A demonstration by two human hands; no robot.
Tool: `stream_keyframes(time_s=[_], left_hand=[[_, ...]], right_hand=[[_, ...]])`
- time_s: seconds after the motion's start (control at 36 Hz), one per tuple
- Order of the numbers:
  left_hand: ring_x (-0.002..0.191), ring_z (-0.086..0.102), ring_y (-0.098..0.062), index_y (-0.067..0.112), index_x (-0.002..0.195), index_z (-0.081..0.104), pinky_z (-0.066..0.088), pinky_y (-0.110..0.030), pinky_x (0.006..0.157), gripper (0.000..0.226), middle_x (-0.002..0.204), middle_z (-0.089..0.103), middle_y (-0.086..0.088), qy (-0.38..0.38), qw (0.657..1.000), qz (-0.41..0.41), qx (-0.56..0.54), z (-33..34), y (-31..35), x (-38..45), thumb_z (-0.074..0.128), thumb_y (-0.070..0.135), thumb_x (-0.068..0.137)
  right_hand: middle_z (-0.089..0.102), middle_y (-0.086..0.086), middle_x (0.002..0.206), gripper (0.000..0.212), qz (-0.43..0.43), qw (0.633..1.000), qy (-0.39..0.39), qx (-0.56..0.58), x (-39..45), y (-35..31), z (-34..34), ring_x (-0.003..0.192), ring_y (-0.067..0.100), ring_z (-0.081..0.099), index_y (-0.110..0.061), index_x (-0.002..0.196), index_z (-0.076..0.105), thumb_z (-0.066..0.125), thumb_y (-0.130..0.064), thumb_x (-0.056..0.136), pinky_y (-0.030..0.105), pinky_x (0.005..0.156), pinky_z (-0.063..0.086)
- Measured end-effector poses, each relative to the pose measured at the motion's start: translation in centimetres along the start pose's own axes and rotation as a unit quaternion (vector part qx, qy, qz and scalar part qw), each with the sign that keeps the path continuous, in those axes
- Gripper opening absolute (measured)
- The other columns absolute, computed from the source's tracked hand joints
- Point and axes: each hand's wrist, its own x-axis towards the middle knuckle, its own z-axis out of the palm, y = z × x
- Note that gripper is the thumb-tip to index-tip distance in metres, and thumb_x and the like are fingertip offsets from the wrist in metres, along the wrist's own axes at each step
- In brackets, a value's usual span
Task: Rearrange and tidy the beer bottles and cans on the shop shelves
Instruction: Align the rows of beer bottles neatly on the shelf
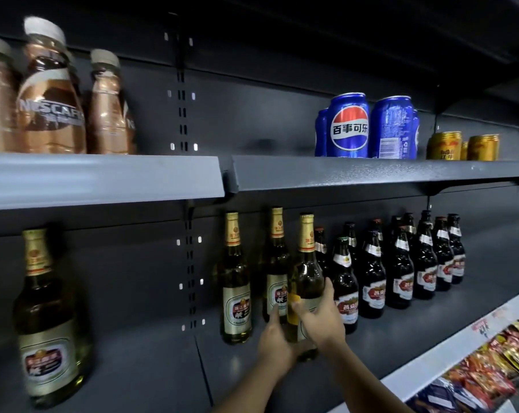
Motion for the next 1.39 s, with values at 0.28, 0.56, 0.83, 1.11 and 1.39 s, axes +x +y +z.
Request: stream_keyframes(time_s=[0.28, 0.56, 0.83, 1.11, 1.39], left_hand=[[0.105, 0.061, -0.012, 0.034, 0.13, 0.041, 0.049, -0.027, 0.087, 0.084, 0.115, 0.062, 0.009, 0.087, 0.995, -0.005, -0.042, -0.2, -0.8, -1.8, 0.062, 0.059, 0.053], [0.099, 0.063, -0.021, 0.028, 0.115, 0.042, 0.052, -0.031, 0.078, 0.05, 0.107, 0.065, 0.001, 0.178, 0.979, -0.067, 0.079, -10.8, -3.2, -9.0, 0.071, 0.036, 0.075], [0.1, 0.062, -0.017, 0.025, 0.123, 0.049, 0.048, -0.025, 0.082, 0.065, 0.103, 0.064, 0.006, 0.26, 0.96, -0.071, 0.08, -21.2, -8.8, -15.9, 0.082, 0.034, 0.068], [0.087, 0.061, -0.007, 0.029, 0.11, 0.055, 0.044, -0.019, 0.075, 0.064, 0.094, 0.066, 0.013, 0.27, 0.959, -0.075, 0.031, -26.9, -13.1, -19.9, 0.09, 0.028, 0.057], [0.091, 0.065, -0.011, 0.028, 0.11, 0.054, 0.052, -0.034, 0.088, 0.067, 0.095, 0.068, 0.01, 0.276, 0.958, -0.079, 0.009, -29.0, -15.4, -20.4, 0.09, 0.029, 0.054]], right_hand=[[0.051, 0.0, 0.124, 0.071, -0.003, 0.999, 0.035, 0.015, -2.4, -2.1, 1.9, 0.119, 0.024, 0.052, -0.02, 0.129, 0.045, 0.078, -0.044, 0.071, 0.04, 0.093, 0.046], [0.051, -0.003, 0.125, 0.086, -0.077, 0.995, -0.036, 0.049, -9.5, -9.3, 7.8, 0.122, 0.02, 0.047, -0.023, 0.131, 0.038, 0.082, -0.051, 0.063, 0.036, 0.094, 0.044], [0.054, -0.007, 0.125, 0.101, -0.121, 0.94, -0.297, 0.115, -16.4, -15.3, 14.3, 0.118, 0.016, 0.052, -0.043, 0.141, 0.015, 0.073, -0.039, 0.059, 0.043, 0.102, 0.044], [0.059, -0.008, 0.119, 0.086, -0.124, 0.918, -0.36, 0.109, -20.6, -18.2, 18.5, 0.113, 0.013, 0.056, -0.032, 0.136, 0.033, 0.081, -0.016, 0.066, 0.032, 0.096, 0.049], [0.065, -0.007, 0.109, 0.061, -0.128, 0.918, -0.359, 0.109, -21.8, -19.5, 20.5, 0.105, 0.011, 0.062, -0.026, 0.121, 0.048, 0.08, -0.013, 0.07, 0.034, 0.096, 0.05]])
